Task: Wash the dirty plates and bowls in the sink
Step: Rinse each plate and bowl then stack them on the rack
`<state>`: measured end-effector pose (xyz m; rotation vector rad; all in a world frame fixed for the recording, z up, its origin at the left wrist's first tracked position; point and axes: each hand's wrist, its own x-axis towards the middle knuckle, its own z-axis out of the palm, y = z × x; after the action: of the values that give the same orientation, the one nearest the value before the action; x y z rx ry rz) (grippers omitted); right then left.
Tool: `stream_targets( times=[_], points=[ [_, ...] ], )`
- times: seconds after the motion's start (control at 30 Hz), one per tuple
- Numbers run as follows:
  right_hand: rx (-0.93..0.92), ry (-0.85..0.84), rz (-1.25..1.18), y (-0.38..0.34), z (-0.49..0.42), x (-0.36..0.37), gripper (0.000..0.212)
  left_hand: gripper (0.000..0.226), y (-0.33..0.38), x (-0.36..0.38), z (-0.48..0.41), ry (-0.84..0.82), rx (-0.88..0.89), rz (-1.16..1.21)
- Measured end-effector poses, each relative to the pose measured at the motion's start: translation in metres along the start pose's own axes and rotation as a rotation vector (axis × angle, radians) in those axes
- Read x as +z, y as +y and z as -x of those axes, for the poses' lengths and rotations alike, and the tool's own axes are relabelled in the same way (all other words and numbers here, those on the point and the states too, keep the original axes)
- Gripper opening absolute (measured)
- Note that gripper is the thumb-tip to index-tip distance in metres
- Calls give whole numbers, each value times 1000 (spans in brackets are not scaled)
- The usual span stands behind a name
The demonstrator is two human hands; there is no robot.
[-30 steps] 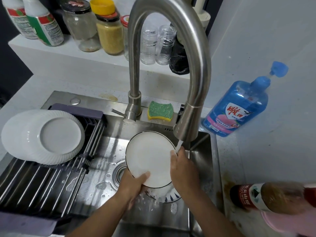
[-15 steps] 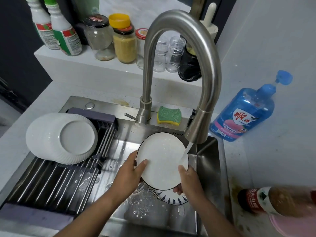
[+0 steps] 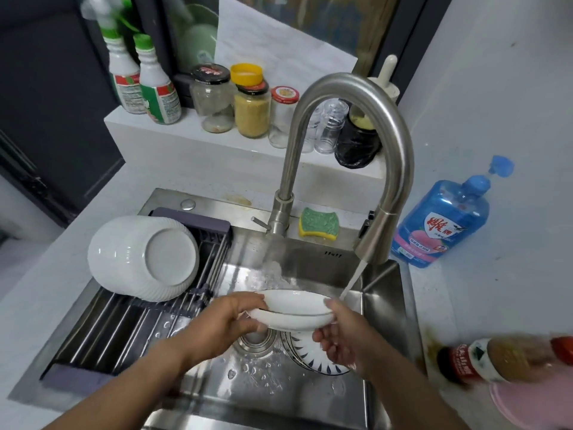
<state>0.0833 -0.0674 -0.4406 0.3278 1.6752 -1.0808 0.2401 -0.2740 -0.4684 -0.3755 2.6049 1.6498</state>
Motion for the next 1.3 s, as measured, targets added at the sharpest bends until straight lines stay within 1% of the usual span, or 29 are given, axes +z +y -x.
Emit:
stream_targets(
  times=[0.07, 0.1, 0.17, 0.23, 0.3, 0.37, 0.4, 0.43, 0.5, 0.53, 0.57, 0.6, 0.63, 0.67, 0.7, 0.8, 0.87, 1.0, 1.13, 1.2, 1.27, 1.3],
  points=[
    [-72, -11, -67, 0, 2, 9, 68, 16, 12, -14, 5, -1, -50, 155],
    [-121, 4, -84, 1, 3, 15, 70, 17, 16, -20, 7, 24, -60, 223],
    [-243, 17, -90, 2, 9, 30, 65, 21, 22, -29, 14, 98, -98, 374],
    [-363, -21, -66, 1, 14, 48, 63, 25, 29, -36, 25, 164, -139, 504],
    [-462, -66, -9, -4, 16, 66, 70, 28, 31, -43, 37, 241, -165, 605],
    [-507, -122, 37, -17, 17, 84, 81, 30, 29, -52, 44, 335, -179, 695],
    [-517, -153, 61, -26, 19, 98, 82, 31, 26, -60, 49, 388, -188, 716],
    [-523, -175, 88, -35, 20, 108, 77, 30, 25, -66, 50, 430, -206, 728],
    [-546, -188, 160, -54, 22, 130, 49, 26, 20, -76, 54, 510, -224, 758],
    [-562, -189, 196, -64, 21, 141, 44, 25, 18, -82, 57, 549, -229, 772],
    [-566, -191, 219, -71, 18, 150, 56, 25, 17, -84, 58, 580, -240, 780],
    [-563, -195, 239, -78, 12, 158, 78, 25, 14, -87, 61, 607, -249, 786],
    [-554, -201, 264, -84, 6, 167, 96, 25, 10, -91, 63, 635, -253, 792],
    [-553, -203, 282, -89, 1, 174, 107, 24, 7, -93, 65, 652, -254, 803],
    [-547, -202, 285, -95, -4, 180, 111, 24, 4, -93, 66, 665, -259, 819],
    [-526, -197, 289, -113, -18, 195, 111, 24, -6, -92, 68, 691, -261, 872],
    [-536, -190, 342, -122, -30, 205, 117, 23, -13, -87, 67, 727, -260, 895],
    [-547, -203, 420, -131, -52, 221, 108, 23, -25, -78, 63, 851, -250, 904],
    [-556, -184, 509, -137, -71, 238, 107, 23, -30, -63, 59, 1016, -250, 833],
    [-546, -196, 546, -139, -72, 244, 98, 22, -35, -53, 55, 1122, -299, 773],
    [-543, -224, 582, -138, -77, 249, 88, 22, -43, -44, 50, 1241, -365, 767],
    [-541, -229, 595, -137, -80, 252, 88, 22, -45, -40, 48, 1291, -391, 769]
  ],
)
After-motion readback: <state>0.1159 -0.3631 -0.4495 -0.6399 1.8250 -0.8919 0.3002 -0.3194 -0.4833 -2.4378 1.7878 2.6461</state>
